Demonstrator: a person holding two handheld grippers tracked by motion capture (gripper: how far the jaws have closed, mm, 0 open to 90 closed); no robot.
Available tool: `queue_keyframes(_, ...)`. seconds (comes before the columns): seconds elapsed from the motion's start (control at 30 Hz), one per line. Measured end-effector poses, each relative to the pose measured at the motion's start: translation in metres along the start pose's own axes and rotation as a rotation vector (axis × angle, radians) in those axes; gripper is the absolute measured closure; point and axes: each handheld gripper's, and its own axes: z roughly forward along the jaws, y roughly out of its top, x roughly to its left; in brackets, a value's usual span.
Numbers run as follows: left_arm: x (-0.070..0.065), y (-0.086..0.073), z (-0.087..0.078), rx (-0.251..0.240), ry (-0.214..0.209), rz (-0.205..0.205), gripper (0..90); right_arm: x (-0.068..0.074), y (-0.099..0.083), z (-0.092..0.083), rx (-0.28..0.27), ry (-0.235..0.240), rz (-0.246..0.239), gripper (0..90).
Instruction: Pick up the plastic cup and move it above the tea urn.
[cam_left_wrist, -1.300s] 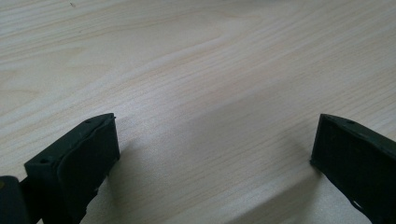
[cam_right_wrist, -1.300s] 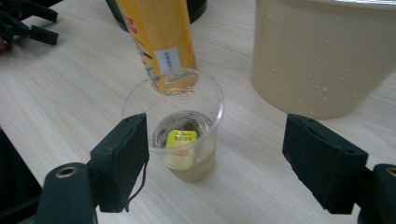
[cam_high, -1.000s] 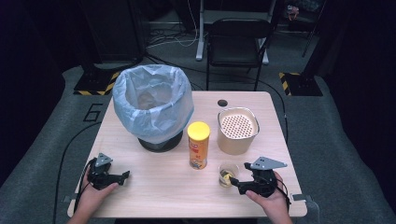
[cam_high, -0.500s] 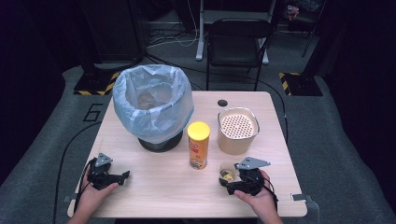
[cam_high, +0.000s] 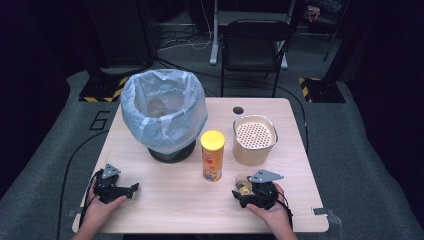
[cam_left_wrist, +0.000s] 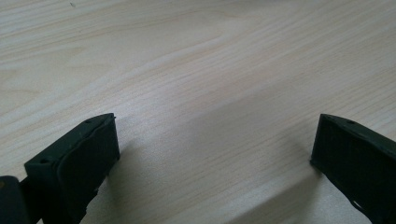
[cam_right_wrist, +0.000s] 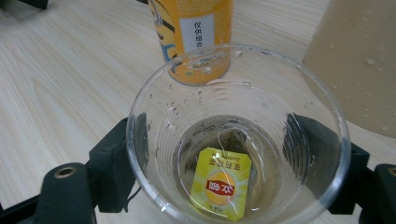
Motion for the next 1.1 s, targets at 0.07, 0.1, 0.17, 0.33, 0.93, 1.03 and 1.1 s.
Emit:
queue_keyframes(0.07,0.0000,0.0000,0.0000,0.000,0.000,0.000,0.7,0.0000,-0.0004,0.0011,-0.013,-0.004,0.012,24.2)
queue_keyframes(0.1,0.0000,0.0000,0.0000,0.000,0.001,0.001,0.7,-0.0004,-0.0006,0.0014,-0.012,-0.001,0.009,24.5)
queue_keyframes(0.17,0.0000,0.0000,0.0001,-0.001,0.001,0.000,0.7,0.0000,-0.0009,0.0024,-0.019,-0.003,0.017,25.1)
queue_keyframes(0.33,0.0000,-0.0001,0.0001,-0.001,0.001,0.000,0.7,-0.0009,-0.0026,0.0043,-0.027,-0.008,0.011,27.2)
queue_keyframes(0.93,-0.0001,0.0000,0.0001,-0.001,0.001,-0.001,0.7,0.0004,-0.0061,0.0082,-0.090,-0.005,0.004,34.4)
queue_keyframes(1.03,-0.0006,-0.0005,0.0011,-0.014,0.007,-0.004,0.7,0.0005,-0.0055,0.0076,-0.081,-0.003,0.003,35.0)
queue_keyframes(1.1,0.0000,0.0000,0.0001,-0.001,0.001,0.000,0.7,-0.0003,-0.0046,0.0070,-0.075,0.001,-0.008,35.0)
